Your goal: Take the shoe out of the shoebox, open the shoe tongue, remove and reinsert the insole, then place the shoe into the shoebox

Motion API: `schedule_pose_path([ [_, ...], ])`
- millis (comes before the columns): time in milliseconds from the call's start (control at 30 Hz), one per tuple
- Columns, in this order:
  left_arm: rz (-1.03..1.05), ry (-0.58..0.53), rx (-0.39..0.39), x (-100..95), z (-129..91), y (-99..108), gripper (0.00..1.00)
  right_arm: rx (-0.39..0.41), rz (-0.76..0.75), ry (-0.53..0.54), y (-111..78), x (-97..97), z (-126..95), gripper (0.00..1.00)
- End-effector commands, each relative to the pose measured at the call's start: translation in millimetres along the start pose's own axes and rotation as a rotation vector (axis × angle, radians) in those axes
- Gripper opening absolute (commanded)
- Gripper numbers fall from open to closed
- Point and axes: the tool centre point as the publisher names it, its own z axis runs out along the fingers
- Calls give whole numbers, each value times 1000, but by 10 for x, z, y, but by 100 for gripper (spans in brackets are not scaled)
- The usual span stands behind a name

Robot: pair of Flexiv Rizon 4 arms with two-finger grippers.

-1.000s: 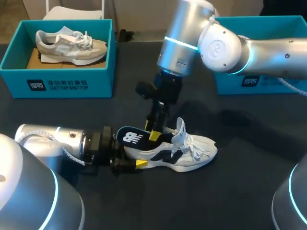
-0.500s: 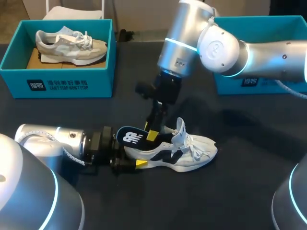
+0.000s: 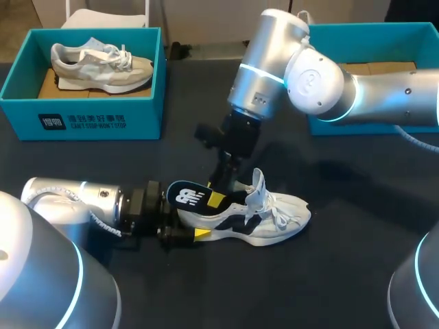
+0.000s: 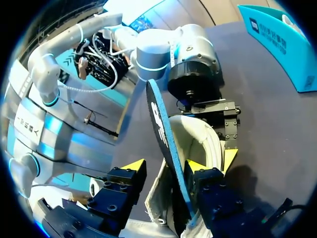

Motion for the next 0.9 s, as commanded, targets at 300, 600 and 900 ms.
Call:
schedule_pose_path([
  [300,0,-3,0,5,9,0,0,-21,9,11,14,-42,57,27],
  [600,0,-3,0,5,9,0,0,-32,8,5,66,-43,75,0],
  [900,0,-3,0,5,9,0,0,-67,-88,-101,494,124,-156,0],
])
